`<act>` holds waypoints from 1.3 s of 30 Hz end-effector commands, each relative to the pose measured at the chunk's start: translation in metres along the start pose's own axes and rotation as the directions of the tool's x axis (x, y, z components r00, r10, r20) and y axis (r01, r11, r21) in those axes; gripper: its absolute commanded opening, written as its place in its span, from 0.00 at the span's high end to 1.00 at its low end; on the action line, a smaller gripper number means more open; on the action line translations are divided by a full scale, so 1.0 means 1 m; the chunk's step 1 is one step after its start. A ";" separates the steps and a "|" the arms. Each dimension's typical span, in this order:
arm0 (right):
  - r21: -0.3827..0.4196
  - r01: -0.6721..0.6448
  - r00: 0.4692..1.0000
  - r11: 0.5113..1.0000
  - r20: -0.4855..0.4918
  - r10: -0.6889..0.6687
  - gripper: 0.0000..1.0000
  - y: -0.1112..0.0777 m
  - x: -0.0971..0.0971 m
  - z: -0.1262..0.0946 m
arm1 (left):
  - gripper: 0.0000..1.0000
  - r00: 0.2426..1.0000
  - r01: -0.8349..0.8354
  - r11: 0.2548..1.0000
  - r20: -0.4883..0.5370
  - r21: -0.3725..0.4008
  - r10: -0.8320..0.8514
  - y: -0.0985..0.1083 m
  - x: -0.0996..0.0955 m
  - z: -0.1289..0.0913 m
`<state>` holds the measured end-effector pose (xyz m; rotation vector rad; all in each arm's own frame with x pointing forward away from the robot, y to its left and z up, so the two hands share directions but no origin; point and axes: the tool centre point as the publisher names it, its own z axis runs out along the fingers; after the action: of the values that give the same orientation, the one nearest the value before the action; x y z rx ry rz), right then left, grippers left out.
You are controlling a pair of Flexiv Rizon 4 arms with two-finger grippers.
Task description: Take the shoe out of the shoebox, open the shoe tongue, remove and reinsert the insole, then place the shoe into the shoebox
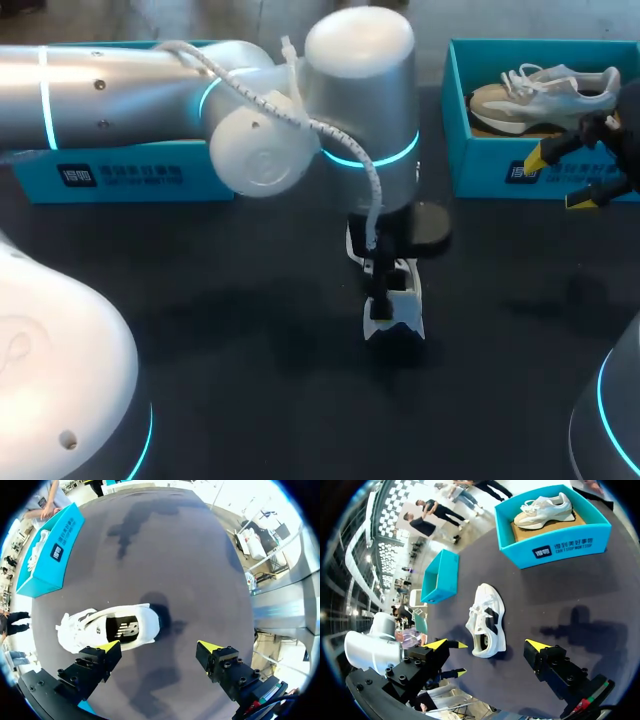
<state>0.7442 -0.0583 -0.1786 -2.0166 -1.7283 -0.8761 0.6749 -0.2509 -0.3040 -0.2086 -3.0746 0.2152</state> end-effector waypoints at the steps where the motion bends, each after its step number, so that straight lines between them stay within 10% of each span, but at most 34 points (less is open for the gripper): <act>1: -0.001 -0.002 1.000 1.000 0.004 0.002 0.00 0.000 0.001 0.000 | 0.00 1.000 -0.001 1.000 0.001 -0.012 0.001 -0.009 -0.006 0.013; 17: -0.001 -0.002 1.000 1.000 0.004 0.002 0.00 0.000 0.001 0.000 | 0.00 0.999 0.038 0.998 -0.032 -0.056 -0.040 -0.021 -0.018 0.042; 27: -0.001 -0.002 1.000 1.000 0.004 0.002 0.00 0.000 0.001 0.000 | 0.37 0.997 0.055 0.995 -0.053 -0.080 -0.059 -0.020 -0.012 0.053; 39: -0.001 -0.002 1.000 1.000 0.004 0.002 0.00 0.000 0.001 0.000 | 0.47 0.994 0.073 0.992 -0.074 -0.101 -0.081 -0.022 -0.013 0.067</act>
<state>0.7442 -0.0583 -0.1786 -2.0167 -1.7283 -0.8761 0.6795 -0.2798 -0.3628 -0.1010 -3.0149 0.0546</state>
